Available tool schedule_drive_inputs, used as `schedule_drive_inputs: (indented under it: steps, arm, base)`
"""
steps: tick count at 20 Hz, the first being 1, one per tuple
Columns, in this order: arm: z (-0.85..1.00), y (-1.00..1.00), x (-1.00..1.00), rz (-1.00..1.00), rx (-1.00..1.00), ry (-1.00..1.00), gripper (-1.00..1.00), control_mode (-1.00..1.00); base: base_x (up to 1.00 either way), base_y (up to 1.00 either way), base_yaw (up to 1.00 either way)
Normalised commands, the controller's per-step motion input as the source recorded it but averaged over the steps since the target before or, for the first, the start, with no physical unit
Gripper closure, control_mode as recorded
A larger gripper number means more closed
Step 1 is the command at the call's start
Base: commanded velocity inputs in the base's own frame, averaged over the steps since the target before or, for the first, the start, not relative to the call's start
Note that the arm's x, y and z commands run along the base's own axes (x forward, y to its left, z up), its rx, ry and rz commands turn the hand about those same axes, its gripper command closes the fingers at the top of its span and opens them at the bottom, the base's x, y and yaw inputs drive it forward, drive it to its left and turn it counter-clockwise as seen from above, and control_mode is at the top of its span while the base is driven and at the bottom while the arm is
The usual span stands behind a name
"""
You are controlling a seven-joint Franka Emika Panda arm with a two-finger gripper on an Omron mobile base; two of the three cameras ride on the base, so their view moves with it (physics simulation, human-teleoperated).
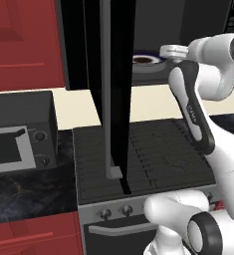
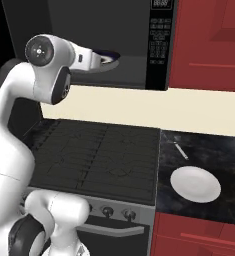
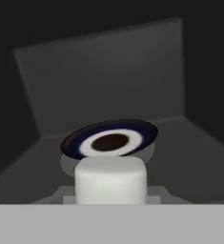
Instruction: Pick the marshmallow from the counter and place it in the microwave.
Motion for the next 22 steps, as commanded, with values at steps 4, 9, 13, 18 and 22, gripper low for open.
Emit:
schedule_drive_inputs:
  steps: [4,9,13,18,22]
  arm:
    - [0.42,0.27,0.86,0.03,0.0,0.18,1.0,-1.0]
    - [-0.09,0.35,0.99,0.04,-0.05,0.21,1.0,-1.0]
    - [-0.54,0.17,0.84,0.05,-0.05,0.02,1.0,-1.0]
    - [-0.27,0.0,0.77,0.06,-0.05,0.0,1.0,-1.0]
    - [-0.18,-0.06,0.66,0.07,-0.08,0.02,1.0,-1.0]
  base:
    - [0.0,0.0,0.0]
    - [0.0,0.0,0.0]
    - [0.0,0.0,0.0]
    - [0.0,0.0,0.0]
    - [0.0,0.0,0.0]
